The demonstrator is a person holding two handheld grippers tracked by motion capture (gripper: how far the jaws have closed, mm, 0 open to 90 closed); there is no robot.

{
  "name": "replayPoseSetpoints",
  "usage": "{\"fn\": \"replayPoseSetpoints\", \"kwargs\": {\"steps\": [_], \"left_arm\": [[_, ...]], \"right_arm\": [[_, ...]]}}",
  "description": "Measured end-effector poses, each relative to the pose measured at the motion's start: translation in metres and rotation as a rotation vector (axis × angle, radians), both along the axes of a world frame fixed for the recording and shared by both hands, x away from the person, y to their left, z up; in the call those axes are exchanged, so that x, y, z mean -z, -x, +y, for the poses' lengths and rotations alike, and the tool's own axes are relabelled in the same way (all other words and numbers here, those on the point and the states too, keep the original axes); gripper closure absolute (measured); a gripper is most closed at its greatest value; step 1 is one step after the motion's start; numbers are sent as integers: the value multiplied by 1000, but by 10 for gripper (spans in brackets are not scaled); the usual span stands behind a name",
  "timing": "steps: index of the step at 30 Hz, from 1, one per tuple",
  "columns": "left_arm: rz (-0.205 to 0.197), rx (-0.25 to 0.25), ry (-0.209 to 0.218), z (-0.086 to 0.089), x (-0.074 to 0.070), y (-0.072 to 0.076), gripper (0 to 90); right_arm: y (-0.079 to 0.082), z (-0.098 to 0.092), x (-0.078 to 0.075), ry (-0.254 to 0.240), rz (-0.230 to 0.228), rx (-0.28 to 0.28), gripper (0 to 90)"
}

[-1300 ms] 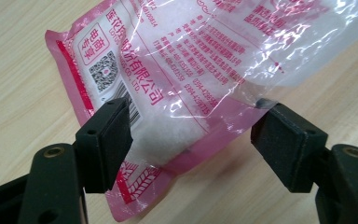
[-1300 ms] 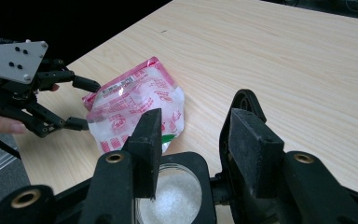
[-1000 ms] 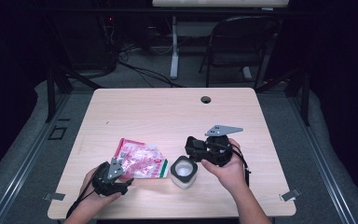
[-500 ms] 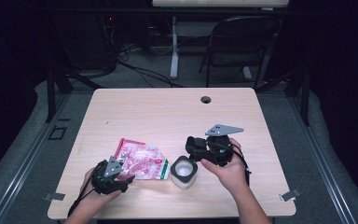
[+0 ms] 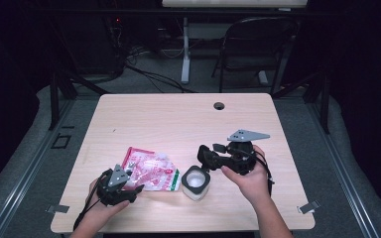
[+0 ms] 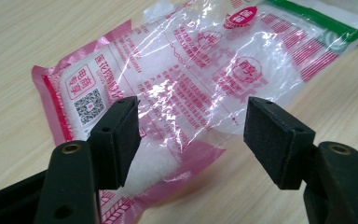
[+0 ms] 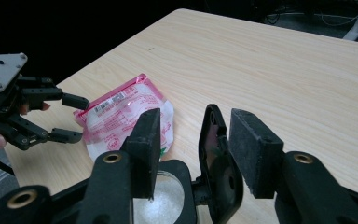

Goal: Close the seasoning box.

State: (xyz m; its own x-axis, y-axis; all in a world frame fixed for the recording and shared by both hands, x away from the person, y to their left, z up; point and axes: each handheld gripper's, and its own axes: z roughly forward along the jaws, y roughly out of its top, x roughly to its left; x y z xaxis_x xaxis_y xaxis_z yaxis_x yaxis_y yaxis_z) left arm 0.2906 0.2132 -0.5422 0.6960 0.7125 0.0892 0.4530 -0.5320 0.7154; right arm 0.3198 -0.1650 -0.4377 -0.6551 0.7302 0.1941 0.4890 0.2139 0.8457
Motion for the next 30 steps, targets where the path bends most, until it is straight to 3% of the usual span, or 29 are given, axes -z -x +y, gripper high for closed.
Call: {"fn": "replayPoseSetpoints", "kwargs": {"steps": [6,9,16,30], "left_arm": [[12,-25,42,4,-1,-3,387],[24,-41,69,7,-2,-4,393],[24,-66,71,11,0,-5,410],[23,-63,84,9,0,-5,419]], "right_arm": [[0,-10,-2,-15,-6,27,632],[-2,-17,-2,5,-10,53,686],[-6,-27,3,32,-12,105,814],[-17,-28,23,55,56,112,865]]}}
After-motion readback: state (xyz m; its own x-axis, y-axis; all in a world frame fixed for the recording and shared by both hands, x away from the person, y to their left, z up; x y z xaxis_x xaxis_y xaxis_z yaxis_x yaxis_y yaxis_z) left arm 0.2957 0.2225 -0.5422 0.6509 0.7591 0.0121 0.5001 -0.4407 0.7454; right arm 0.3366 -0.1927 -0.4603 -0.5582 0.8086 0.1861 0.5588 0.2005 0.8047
